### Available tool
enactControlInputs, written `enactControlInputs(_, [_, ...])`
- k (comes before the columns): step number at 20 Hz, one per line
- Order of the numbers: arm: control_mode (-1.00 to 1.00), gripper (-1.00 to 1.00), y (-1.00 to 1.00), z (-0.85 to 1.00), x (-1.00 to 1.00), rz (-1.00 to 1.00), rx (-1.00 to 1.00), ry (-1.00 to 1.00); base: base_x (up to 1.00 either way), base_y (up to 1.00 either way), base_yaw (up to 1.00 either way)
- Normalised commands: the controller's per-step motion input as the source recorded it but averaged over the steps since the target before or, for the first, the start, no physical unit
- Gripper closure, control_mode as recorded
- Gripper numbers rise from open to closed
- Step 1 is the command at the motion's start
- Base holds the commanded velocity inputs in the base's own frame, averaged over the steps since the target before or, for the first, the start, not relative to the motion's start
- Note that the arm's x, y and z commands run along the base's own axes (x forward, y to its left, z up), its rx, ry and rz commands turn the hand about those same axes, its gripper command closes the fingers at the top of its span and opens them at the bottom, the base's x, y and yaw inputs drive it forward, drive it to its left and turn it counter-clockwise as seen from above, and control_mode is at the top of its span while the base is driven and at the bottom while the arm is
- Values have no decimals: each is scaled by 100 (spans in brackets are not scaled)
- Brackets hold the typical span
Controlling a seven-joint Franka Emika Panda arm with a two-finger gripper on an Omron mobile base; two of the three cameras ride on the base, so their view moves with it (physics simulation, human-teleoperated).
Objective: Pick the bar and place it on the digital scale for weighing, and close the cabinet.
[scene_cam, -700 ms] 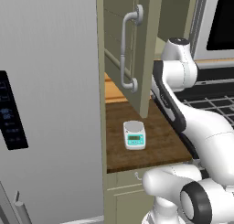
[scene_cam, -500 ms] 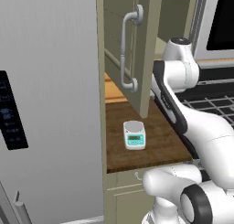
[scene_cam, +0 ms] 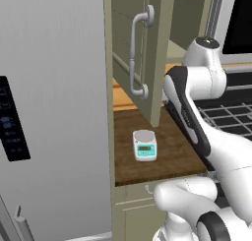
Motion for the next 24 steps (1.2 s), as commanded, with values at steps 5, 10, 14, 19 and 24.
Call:
enactControlInputs(5, [-100, -100, 0, 55, -1, 5, 0, -14, 0, 0, 0])
enactControlInputs(10, [-100, -100, 0, 54, 0, 8, 0, -20, 0, 0, 0])
enactControlInputs(14, [-100, -100, 0, 51, 3, 12, 0, -13, 0, 0, 0])
enactControlInputs(19, [-100, -100, 0, 44, 31, 4, 0, -3, 0, 0, 0])
enactControlInputs(24, [-100, -100, 0, 41, 31, 1, 0, -3, 0, 0, 0])
